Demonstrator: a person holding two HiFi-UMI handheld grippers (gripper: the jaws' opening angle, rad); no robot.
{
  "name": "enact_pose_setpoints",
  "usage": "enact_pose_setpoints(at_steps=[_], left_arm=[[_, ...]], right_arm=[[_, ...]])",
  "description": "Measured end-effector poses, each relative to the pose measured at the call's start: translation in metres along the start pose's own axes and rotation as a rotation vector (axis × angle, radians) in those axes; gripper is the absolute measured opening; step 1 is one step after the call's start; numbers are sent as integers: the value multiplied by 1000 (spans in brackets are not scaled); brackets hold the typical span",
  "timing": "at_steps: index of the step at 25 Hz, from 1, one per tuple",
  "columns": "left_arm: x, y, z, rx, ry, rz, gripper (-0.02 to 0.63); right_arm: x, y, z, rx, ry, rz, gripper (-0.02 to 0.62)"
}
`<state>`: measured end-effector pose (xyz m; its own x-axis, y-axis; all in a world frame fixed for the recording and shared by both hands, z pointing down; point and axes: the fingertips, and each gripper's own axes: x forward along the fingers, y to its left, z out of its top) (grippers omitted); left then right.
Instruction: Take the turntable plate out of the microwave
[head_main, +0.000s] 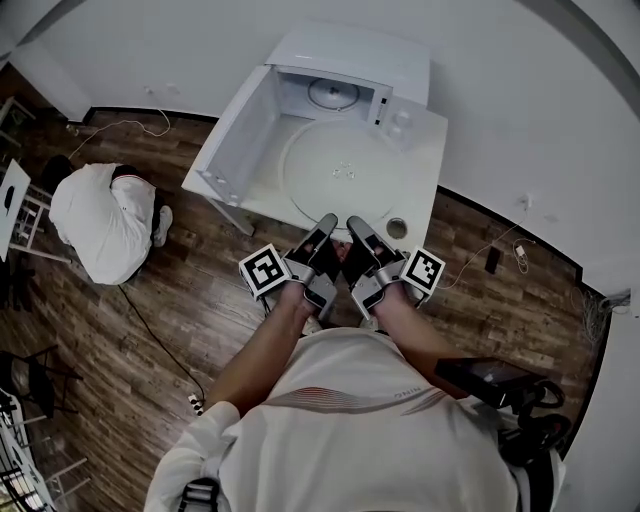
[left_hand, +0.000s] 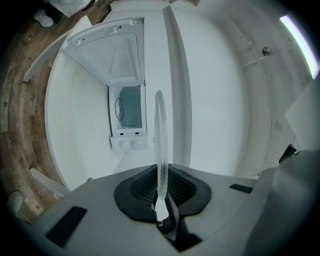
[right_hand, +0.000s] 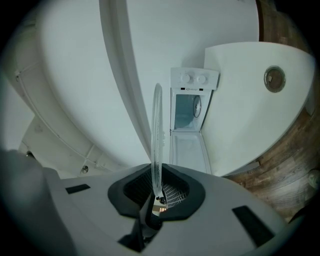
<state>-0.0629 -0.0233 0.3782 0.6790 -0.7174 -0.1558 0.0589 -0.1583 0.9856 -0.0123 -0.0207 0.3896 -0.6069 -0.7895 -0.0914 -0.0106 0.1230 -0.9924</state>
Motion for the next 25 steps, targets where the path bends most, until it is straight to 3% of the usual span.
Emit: enact_pose_setpoints(at_steps=[8,25], left_arm=[[0,-8,-24,17,-50,9,48],[8,5,-11,17,-55,18,49]], right_arm=[[-21,11,5,9,53,16,35],[-6,-3,12,27,68,18,35]])
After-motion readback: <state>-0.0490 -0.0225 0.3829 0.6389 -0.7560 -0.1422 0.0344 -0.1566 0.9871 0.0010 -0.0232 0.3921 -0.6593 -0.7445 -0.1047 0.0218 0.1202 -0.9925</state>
